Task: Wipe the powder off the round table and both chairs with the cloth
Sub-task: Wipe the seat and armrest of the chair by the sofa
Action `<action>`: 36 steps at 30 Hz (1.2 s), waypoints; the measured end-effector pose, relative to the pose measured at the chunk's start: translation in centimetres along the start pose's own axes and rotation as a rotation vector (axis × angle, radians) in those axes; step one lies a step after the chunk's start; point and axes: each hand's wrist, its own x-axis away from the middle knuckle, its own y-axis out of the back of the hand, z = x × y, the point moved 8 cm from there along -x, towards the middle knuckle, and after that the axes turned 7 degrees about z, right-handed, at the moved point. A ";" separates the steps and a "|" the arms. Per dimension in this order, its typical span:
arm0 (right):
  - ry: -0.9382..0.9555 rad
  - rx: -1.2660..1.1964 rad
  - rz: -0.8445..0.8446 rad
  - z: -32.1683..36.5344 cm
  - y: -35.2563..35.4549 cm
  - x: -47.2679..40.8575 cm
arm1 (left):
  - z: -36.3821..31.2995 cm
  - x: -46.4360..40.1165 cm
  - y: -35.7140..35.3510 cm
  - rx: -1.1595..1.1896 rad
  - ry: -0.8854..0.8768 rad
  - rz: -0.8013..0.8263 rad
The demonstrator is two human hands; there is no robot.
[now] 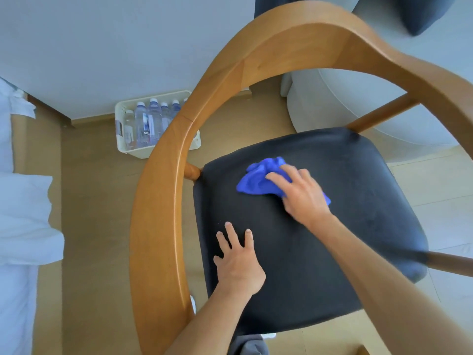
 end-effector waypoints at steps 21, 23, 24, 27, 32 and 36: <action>0.612 0.024 0.400 14.8 -7.0 9.0 | -0.8 6.0 -4.4 -0.389 -0.155 0.508; 0.690 0.100 0.383 12.8 -6.6 10.5 | -0.5 6.4 -4.9 -0.398 -0.146 0.589; 0.685 0.121 0.359 11.5 -6.0 10.3 | -0.4 6.4 -5.1 -0.403 -0.145 0.604; 0.515 0.128 0.200 7.0 -3.9 7.3 | -0.3 6.2 -5.2 -0.388 -0.139 0.565; -0.135 0.089 -0.065 -3.0 0.9 4.2 | 0.3 4.9 -4.6 -0.344 -0.141 0.398; -0.733 -0.117 -0.104 -7.7 1.8 4.8 | 0.8 3.4 -2.0 -0.259 -0.133 0.100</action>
